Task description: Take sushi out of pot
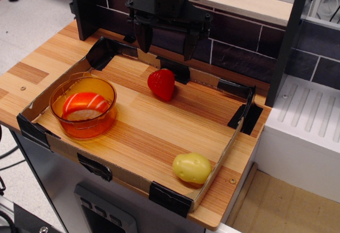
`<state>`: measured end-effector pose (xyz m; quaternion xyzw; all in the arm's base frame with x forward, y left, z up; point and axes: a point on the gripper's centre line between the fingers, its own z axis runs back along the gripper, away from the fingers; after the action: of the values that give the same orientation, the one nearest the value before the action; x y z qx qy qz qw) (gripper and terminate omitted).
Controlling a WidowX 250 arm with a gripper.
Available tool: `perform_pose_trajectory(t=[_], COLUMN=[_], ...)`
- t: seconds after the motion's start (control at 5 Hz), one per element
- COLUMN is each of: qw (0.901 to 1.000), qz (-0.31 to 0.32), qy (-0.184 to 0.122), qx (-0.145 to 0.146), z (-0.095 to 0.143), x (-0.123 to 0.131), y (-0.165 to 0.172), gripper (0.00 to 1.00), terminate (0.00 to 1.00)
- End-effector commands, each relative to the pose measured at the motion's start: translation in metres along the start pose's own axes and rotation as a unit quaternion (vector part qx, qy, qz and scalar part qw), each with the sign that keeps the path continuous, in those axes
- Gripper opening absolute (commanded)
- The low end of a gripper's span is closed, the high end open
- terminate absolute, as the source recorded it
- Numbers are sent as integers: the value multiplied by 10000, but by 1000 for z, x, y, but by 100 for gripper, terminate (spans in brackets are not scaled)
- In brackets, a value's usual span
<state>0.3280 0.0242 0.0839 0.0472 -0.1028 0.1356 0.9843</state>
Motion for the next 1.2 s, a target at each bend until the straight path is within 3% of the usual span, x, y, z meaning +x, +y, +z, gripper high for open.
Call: perform_pose_trajectory(t=[0.0,0.2,0.4,0.8,1.0], qw=[10000,9918,9687,8890,8604], qz=[0,-1166,-2427,-4416,-4918], qy=[0,12,50,789,905], qx=[0,-517,-513,-914,-980], z=[0,19,29,35,32], x=[0,6,2,-7,-13], y=[0,15,34,90,106], gripper=[100,100,100,100,100], terminate=[0,0,0,0,0])
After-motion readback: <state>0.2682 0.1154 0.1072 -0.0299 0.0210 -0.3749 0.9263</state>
